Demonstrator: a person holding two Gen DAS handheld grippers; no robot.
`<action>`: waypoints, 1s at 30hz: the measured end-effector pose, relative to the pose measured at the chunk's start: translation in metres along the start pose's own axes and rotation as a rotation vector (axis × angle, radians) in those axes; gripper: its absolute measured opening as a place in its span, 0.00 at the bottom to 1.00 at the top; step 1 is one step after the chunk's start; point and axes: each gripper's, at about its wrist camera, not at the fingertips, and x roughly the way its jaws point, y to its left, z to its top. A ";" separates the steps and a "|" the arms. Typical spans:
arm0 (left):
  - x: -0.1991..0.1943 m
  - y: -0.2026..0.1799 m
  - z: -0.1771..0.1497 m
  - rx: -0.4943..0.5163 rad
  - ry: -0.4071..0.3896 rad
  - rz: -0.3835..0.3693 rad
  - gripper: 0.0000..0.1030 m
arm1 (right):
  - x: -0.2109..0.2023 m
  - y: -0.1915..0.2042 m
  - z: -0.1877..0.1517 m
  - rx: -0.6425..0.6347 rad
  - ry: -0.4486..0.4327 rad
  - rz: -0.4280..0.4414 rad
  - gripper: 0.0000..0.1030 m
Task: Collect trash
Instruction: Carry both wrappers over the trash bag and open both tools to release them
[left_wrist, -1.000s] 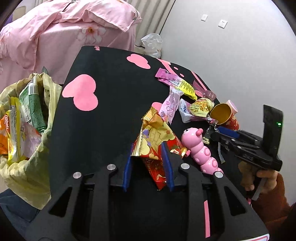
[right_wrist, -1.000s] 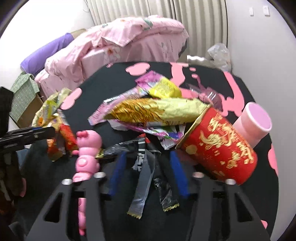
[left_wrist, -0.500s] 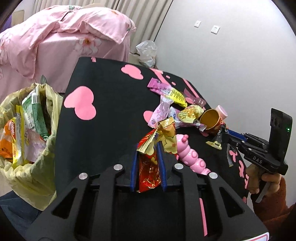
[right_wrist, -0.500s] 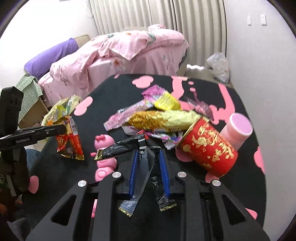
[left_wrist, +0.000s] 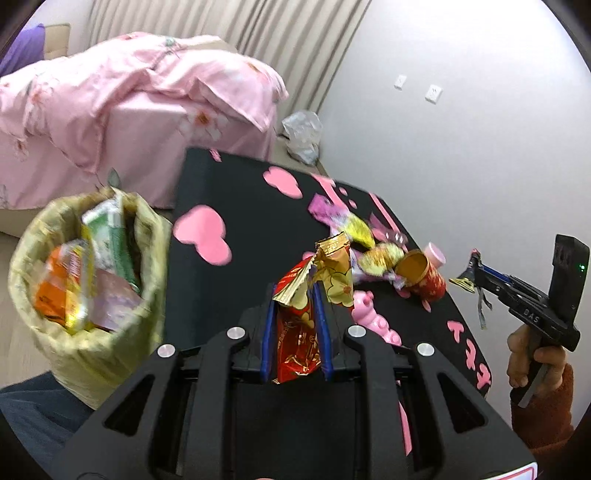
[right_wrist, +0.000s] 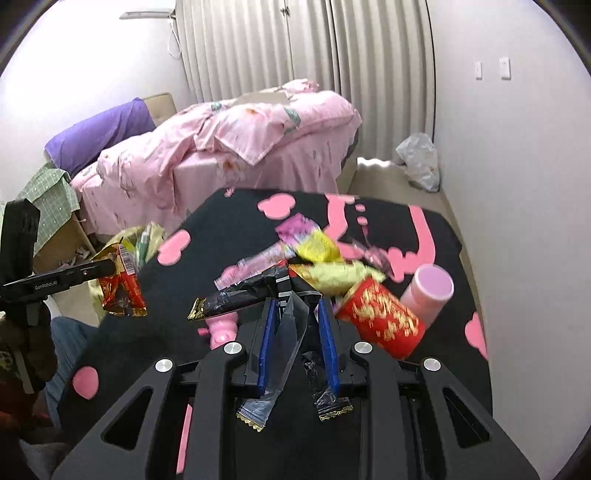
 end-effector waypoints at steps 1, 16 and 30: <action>-0.008 0.004 0.004 0.002 -0.021 0.016 0.18 | 0.000 0.007 0.006 -0.013 -0.012 0.003 0.23; -0.091 0.122 0.036 -0.147 -0.253 0.344 0.18 | 0.044 0.144 0.081 -0.205 -0.068 0.170 0.23; -0.089 0.182 0.015 -0.258 -0.230 0.470 0.18 | 0.176 0.243 0.105 -0.230 0.101 0.361 0.23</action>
